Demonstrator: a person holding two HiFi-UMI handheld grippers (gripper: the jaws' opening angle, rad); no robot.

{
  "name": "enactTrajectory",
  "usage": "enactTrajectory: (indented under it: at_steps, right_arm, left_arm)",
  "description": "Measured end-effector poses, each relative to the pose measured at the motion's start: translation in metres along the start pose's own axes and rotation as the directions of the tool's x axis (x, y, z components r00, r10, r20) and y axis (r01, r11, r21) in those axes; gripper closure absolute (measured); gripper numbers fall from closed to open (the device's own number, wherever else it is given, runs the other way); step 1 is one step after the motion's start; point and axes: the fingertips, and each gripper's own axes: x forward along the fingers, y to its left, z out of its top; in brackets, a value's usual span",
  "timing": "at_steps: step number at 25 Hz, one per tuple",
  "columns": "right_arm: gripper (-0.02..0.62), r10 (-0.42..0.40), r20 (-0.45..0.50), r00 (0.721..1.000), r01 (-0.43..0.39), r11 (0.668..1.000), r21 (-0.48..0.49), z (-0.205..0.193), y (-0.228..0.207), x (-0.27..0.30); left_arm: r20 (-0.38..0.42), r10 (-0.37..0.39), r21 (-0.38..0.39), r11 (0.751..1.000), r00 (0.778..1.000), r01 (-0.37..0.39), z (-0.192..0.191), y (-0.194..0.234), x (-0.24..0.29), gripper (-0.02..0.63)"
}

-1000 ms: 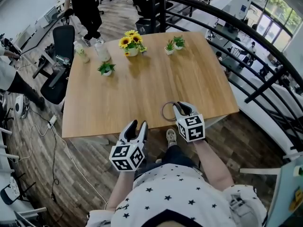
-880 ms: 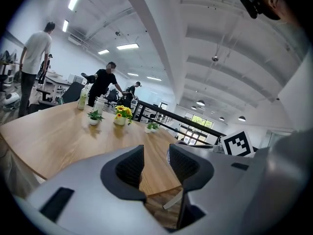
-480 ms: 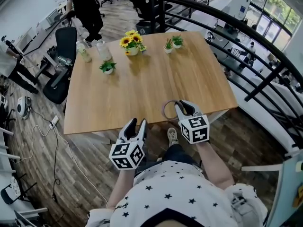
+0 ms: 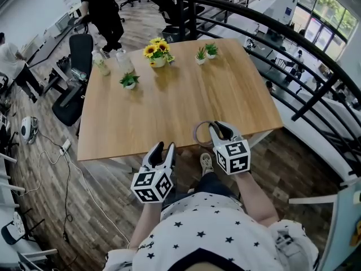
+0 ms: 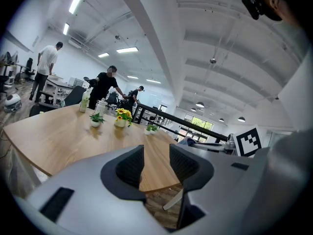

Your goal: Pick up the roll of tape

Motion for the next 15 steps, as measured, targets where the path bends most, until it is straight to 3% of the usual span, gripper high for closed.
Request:
enactTrajectory:
  at_steps: [15]
  right_arm:
    - [0.525,-0.001,0.000,1.000,0.001,1.000,0.007,0.003,0.000,0.008]
  left_arm:
    - [-0.011,-0.008,-0.006,1.000,1.000,0.008,0.003,0.002,0.013,0.449]
